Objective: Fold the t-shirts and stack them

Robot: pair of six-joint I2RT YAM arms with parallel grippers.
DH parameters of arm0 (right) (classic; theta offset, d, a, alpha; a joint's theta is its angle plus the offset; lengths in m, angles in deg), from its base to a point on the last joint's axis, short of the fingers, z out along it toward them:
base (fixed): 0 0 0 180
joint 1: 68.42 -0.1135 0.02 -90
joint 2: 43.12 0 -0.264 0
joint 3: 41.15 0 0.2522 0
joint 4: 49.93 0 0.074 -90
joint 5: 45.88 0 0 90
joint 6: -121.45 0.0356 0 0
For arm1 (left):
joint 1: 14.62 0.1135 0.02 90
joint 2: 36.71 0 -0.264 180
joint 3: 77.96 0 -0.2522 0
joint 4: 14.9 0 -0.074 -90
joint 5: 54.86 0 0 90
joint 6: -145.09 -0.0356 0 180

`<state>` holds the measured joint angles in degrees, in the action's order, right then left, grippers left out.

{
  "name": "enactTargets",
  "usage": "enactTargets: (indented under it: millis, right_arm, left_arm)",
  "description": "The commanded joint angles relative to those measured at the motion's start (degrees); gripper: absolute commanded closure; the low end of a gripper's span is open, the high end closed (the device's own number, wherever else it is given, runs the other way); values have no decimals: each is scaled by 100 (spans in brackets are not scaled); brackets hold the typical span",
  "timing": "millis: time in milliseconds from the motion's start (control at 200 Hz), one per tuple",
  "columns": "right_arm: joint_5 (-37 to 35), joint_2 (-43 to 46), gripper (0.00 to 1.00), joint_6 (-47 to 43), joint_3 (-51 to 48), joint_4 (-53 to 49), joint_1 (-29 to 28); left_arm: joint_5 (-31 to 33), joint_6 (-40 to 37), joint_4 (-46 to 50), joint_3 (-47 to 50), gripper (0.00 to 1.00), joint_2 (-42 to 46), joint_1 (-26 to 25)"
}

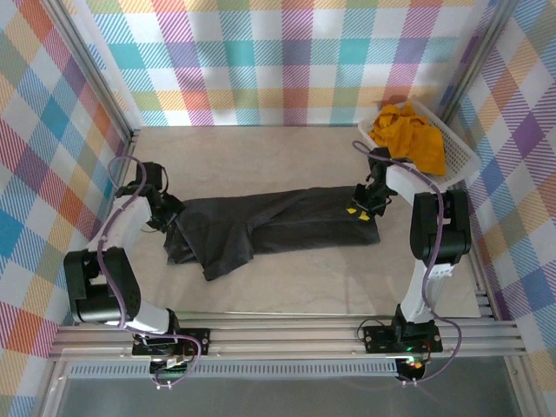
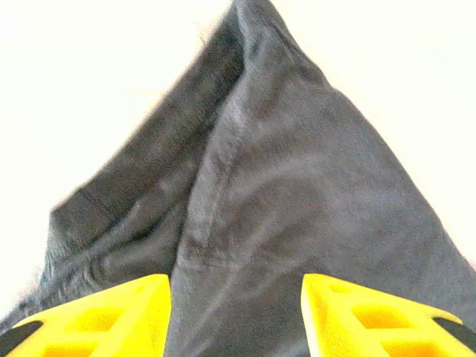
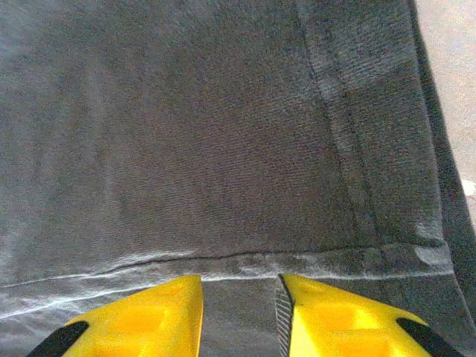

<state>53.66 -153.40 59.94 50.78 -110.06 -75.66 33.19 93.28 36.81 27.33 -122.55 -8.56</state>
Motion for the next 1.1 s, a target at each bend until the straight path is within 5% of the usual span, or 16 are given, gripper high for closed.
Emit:
enactTargets:
  millis: [0, 410, 885, 1015, 1095]
  right_arm:
    - [48, -155, 67, -153, 133, -300, -22]
    - [-178, -367, 67, -186, 238, -484, -14]
    - [-142, -543, 67, -162, 506, -586, -14]
    - [-137, -556, 67, -159, 506, -584, -14]
    - [-145, -573, 67, -162, 524, -601, -14]
  left_arm:
    - [-365, -822, -615, -287, 48, -363, 215]
    - [-161, -1396, -884, -841, 60, -1734, 289]
    - [243, -1554, -884, -823, 61, -1719, 290]
    - [183, -1520, -945, -847, 68, -1846, 290]
    - [188, -1470, -969, -912, 81, -1906, 285]
